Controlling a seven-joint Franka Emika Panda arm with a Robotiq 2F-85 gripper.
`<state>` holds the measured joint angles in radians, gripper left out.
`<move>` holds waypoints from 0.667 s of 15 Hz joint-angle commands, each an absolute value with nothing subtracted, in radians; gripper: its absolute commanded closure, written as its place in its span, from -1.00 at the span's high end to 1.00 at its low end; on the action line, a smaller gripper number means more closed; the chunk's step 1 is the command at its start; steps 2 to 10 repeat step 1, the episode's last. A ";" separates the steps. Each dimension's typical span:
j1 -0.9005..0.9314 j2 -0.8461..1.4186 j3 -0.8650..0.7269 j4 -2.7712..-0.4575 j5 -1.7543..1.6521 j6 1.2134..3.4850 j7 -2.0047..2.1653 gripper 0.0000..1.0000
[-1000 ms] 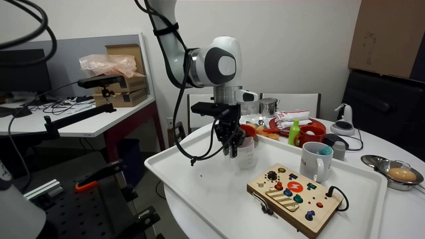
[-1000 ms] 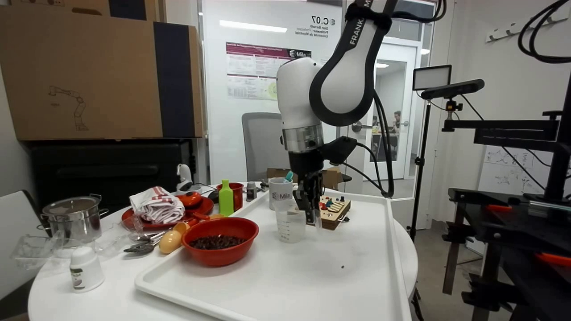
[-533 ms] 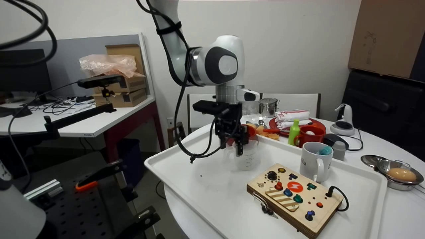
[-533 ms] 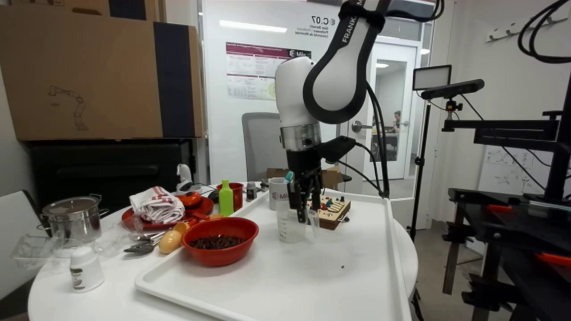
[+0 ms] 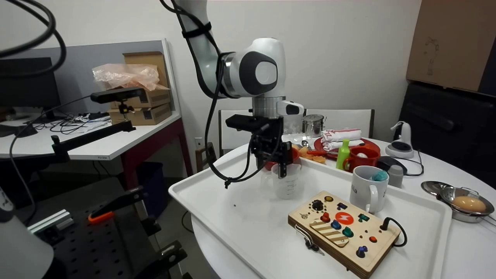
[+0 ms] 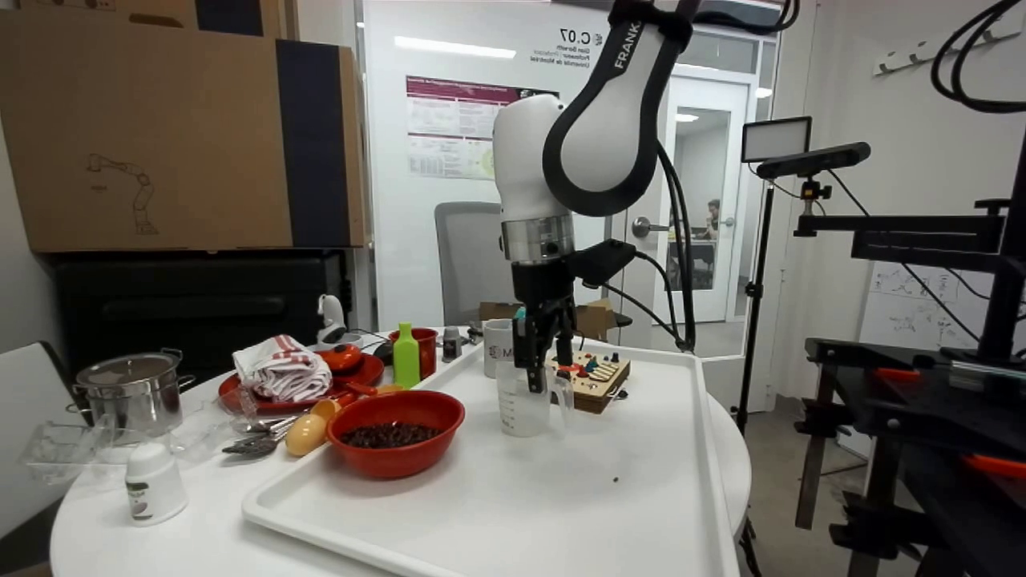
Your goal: Pour all the beans in the jar into the red bowl
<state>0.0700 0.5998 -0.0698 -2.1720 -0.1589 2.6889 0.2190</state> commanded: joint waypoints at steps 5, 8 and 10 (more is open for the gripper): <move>0.084 0.601 -0.083 -2.171 -0.141 2.688 0.206 1.00; 0.084 0.601 -0.083 -2.171 -0.141 2.688 0.206 1.00; 0.084 0.601 -0.083 -2.171 -0.141 2.688 0.206 1.00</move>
